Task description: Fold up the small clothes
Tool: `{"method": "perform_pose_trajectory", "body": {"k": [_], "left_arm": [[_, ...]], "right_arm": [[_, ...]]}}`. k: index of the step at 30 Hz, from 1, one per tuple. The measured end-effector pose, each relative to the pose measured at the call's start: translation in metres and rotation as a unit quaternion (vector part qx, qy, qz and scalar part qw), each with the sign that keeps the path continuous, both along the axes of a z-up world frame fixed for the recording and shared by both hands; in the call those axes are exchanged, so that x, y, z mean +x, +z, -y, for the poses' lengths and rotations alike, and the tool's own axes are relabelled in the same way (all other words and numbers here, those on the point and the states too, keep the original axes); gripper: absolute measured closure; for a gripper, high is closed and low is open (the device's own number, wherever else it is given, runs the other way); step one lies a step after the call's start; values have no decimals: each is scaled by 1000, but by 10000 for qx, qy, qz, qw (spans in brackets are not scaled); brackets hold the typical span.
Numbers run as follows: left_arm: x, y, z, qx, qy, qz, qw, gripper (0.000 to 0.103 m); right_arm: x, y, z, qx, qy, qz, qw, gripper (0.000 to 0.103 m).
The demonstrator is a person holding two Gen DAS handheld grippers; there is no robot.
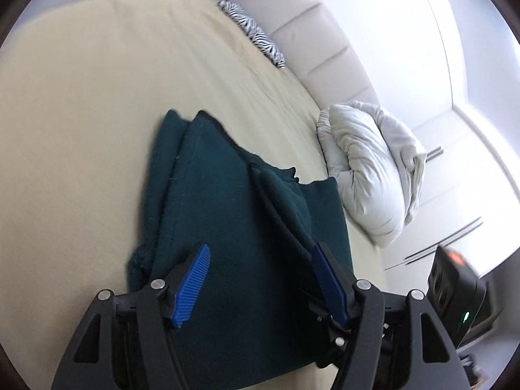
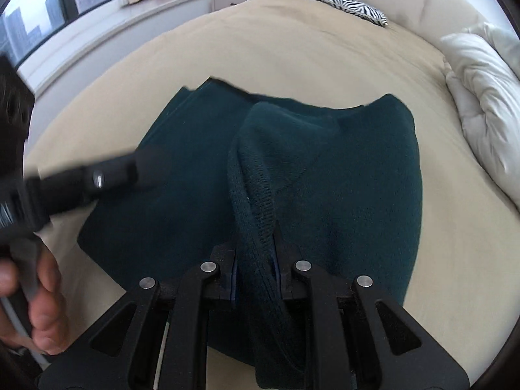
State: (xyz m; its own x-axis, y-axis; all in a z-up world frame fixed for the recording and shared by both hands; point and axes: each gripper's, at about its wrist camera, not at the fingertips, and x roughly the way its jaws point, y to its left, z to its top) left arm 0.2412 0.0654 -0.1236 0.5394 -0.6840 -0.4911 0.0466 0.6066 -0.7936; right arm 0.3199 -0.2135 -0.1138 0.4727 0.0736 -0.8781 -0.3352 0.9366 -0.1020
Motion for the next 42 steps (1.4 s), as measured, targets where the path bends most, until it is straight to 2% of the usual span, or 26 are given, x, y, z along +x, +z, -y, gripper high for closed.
{"method": "perform_pose_trajectory", "body": {"k": [3,5,9,11,12,14,15,16,17,20,22,23,24,27,29,33,42], "left_arm": [[10,-3,6,-199,-48,-161,9997,31],[20,1,16,-248,-254,-198,9992,24],[51,6,41,114,-631,-378,9972,26],[63,3,52,236,-802,-588,9948,45],[69,0,58,288,-892,-679,9933,49],[73,-5,66,270,-1037,-809,9909,70],[74,-6,70,290,-1053,-838,9905,74],[73,-7,72,286,-1039,-839,9906,84],[72,-8,71,230,-1047,-837,9907,89],[68,-9,67,139,-1083,-806,9907,91],[67,-9,60,91,-1073,-798,9910,91],[67,-9,55,65,-1057,-794,9912,91],[67,-9,50,43,-1038,-790,9914,91],[67,-8,31,9,-937,-810,9923,91],[68,-6,20,61,-864,-813,9929,91],[70,1,-3,138,-773,-797,9937,91],[90,13,-26,255,-781,-783,9935,91]], "right_arm": [[-6,3,-1,-74,38,95,9999,89],[-10,5,0,-108,60,162,9998,89],[-20,5,-5,-233,158,305,9991,89],[-24,1,-10,-315,245,384,9985,89],[-27,1,-12,-364,311,434,9979,89],[-31,1,-11,-362,377,487,9974,89],[-33,1,-13,-331,378,495,9975,89],[-34,1,-13,-306,365,494,9976,88],[-36,1,-12,-273,352,480,9979,88],[-45,4,-8,-18,430,341,9985,82],[-57,14,-3,264,516,230,9981,73],[-66,20,0,468,552,225,9971,60],[-79,31,7,778,600,292,9947,53],[-99,53,34,1523,489,442,9861,51],[-99,59,58,1941,129,514,9795,51],[-82,41,79,1995,-349,302,9788,51],[-75,4,22,1908,217,29,9814,51]]}}
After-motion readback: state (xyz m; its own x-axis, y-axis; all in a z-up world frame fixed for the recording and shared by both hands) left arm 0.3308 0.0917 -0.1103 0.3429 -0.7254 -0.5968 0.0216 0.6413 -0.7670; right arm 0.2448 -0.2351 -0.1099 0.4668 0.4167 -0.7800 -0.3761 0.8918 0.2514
